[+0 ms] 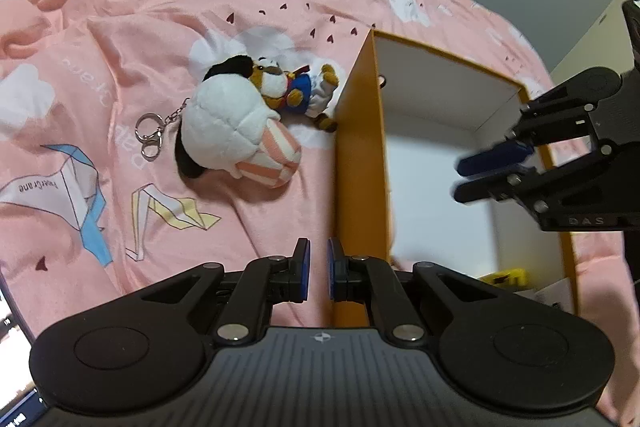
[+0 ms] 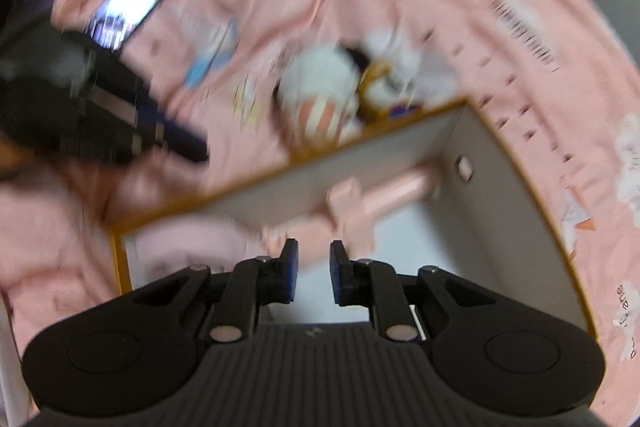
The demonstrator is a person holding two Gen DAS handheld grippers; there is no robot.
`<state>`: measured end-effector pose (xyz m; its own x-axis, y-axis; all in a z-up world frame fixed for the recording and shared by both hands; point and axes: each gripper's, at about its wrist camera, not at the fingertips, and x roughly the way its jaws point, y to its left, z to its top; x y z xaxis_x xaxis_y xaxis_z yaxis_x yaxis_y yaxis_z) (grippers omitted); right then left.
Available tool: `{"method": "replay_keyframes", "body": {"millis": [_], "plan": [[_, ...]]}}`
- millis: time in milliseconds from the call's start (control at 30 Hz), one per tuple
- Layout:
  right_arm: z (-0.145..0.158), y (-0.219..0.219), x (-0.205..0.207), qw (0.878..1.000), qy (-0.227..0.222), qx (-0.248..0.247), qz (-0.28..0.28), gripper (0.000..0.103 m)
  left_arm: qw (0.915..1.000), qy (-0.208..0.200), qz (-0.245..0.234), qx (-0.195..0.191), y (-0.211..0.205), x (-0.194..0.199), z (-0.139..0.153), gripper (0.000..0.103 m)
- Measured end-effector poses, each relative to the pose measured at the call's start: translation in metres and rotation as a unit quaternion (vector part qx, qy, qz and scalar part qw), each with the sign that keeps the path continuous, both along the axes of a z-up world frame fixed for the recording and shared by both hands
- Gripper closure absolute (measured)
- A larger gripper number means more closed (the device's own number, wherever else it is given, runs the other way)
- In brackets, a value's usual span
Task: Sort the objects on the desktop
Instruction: 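Open the right tool and withdraw it from the box, then move the left tool to the white plush while the right tool moves to the red-panda plush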
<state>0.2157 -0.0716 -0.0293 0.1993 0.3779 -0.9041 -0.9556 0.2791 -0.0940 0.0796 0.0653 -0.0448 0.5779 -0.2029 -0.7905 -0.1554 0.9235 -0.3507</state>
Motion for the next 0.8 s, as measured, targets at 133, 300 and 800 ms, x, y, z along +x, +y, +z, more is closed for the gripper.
{"method": "replay_keyframes", "body": {"millis": [133, 300, 800], "plan": [[-0.001, 0.014, -0.009, 0.997, -0.008, 0.058, -0.045, 0.064, 0.9992, -0.025, 0.03, -0.002, 0.01, -0.007, 0.011, 0.081], [0.009, 0.037, -0.017, 0.995, -0.062, 0.068, -0.036, 0.055, 0.9954, -0.049, 0.08, 0.014, 0.036, -0.013, 0.022, 0.075], [-0.021, 0.104, 0.032, 0.994, -0.11, -0.009, -0.021, 0.081, 0.982, -0.008, 0.146, -0.119, 0.067, 0.038, -0.004, 0.053]]}}
